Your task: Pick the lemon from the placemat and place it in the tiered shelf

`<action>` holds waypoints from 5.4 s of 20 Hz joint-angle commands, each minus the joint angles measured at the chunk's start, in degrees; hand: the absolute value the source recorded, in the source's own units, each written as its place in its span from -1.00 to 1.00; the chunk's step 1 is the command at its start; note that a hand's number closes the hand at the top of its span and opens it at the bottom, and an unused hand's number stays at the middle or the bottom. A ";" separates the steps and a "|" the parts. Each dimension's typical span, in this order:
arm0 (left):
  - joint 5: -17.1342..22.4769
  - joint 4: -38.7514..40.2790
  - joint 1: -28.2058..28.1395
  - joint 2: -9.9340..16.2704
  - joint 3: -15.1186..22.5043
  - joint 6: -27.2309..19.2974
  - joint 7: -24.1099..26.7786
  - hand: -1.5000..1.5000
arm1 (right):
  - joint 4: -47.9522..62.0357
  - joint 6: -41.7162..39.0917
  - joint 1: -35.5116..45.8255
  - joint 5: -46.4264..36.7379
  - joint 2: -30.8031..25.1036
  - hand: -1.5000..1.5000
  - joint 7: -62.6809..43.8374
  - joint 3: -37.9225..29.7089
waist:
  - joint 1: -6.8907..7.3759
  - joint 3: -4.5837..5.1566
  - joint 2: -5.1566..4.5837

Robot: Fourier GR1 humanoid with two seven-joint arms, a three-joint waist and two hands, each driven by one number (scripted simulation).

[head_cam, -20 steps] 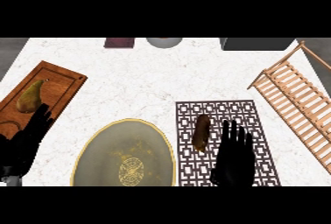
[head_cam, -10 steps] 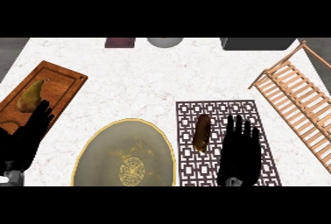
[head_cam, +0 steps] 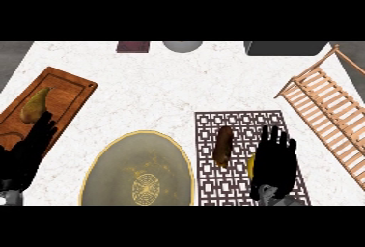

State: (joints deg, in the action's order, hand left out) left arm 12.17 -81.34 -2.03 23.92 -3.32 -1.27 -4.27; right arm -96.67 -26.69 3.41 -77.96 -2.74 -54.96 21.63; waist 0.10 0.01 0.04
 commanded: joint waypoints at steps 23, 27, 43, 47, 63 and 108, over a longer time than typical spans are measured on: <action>-6.31 -0.92 0.40 -4.67 -4.74 3.02 -2.12 0.00 | 10.11 8.31 -1.09 -2.22 -1.97 1.00 7.27 -2.83 | 0.01 -0.01 -0.02; -6.72 1.12 2.78 -5.37 -5.24 3.28 -1.72 0.00 | 5.47 8.52 -1.65 -5.52 -2.63 1.00 6.18 0.14 | -0.17 0.00 -0.01; -7.15 -0.02 0.28 -5.94 -5.32 5.16 -0.33 0.00 | -11.92 9.05 11.94 0.17 2.69 1.00 -15.05 -9.38 | -0.04 0.05 0.09; -6.87 -2.48 -0.75 -6.81 -5.12 4.62 -1.76 0.00 | -19.05 9.41 14.47 2.74 2.71 1.00 -20.08 -8.01 | 0.16 0.03 0.23; -5.72 2.02 1.48 -3.77 -8.63 6.99 -0.88 0.00 | -36.14 -0.30 30.99 -7.46 2.73 1.00 -26.88 -9.58 | -0.19 0.21 0.40; -7.20 -2.25 -1.19 -6.80 -9.17 8.12 -1.34 0.00 | -14.00 -6.00 34.37 -5.31 -15.31 -1.00 7.76 -61.21 | -0.03 -0.02 0.03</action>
State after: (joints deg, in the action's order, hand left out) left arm 4.29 -82.80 -1.89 16.86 -11.44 5.91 -5.95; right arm -112.09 -33.41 41.58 -86.16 -15.67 -48.16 -37.90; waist 0.05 -0.02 0.00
